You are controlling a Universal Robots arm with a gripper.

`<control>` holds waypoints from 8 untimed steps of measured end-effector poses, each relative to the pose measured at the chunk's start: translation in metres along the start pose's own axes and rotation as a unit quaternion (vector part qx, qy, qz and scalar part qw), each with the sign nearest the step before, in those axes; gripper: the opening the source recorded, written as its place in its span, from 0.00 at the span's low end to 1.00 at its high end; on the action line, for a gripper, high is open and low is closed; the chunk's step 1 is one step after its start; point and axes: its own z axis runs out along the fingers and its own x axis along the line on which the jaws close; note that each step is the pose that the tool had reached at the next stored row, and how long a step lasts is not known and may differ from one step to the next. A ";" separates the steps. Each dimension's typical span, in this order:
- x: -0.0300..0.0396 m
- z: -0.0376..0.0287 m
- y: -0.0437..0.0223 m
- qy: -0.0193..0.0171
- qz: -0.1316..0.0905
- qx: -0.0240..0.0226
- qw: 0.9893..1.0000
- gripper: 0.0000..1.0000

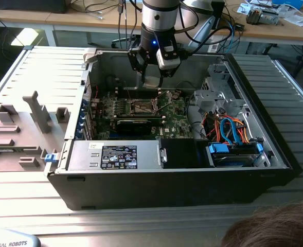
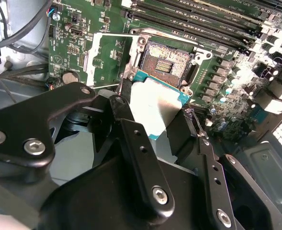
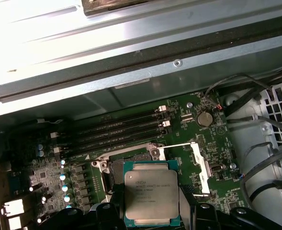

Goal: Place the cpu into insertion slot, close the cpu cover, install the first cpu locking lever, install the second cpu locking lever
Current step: 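Place the cpu into insertion slot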

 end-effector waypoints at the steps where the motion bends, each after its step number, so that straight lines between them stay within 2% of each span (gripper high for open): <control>1: 0.0000 0.0000 0.0000 0.000 0.000 0.000 1.000 0.54; 8: 0.0000 0.0000 0.0000 0.000 0.004 0.000 1.000 0.54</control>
